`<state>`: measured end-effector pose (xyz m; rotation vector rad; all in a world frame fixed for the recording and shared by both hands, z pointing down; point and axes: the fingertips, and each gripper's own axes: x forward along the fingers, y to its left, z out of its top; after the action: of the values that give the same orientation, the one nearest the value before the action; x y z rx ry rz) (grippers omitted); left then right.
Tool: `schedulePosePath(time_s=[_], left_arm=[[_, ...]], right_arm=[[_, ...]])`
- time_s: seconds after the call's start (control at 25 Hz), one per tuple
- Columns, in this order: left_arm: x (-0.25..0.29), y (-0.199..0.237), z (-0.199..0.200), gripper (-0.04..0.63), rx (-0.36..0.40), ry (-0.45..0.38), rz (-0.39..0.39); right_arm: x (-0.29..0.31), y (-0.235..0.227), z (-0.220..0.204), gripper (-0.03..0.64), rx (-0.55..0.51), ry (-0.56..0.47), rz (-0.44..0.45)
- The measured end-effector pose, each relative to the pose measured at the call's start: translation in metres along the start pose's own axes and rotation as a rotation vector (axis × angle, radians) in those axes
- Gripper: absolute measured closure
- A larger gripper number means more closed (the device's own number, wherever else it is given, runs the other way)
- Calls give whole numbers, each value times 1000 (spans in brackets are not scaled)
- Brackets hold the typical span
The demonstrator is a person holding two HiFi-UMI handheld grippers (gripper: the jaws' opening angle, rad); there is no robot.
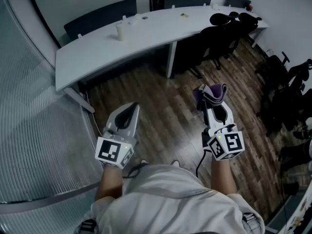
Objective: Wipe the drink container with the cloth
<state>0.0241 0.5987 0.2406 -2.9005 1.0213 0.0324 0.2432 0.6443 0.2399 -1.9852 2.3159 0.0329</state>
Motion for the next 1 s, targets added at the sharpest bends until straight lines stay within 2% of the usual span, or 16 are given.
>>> schedulePosePath(time_s=[0.48, 0.68, 1.0], left_arm=[[-11, 8, -3, 594, -11, 6, 5], [-17, 18, -7, 594, -23, 7, 8], [-47, 64, -14, 594, -47, 2, 34]], right_arm=[[5, 12, -5, 526, 0, 10, 5], [8, 20, -5, 523, 64, -13, 32], [34, 71, -16, 523, 37, 15, 78]])
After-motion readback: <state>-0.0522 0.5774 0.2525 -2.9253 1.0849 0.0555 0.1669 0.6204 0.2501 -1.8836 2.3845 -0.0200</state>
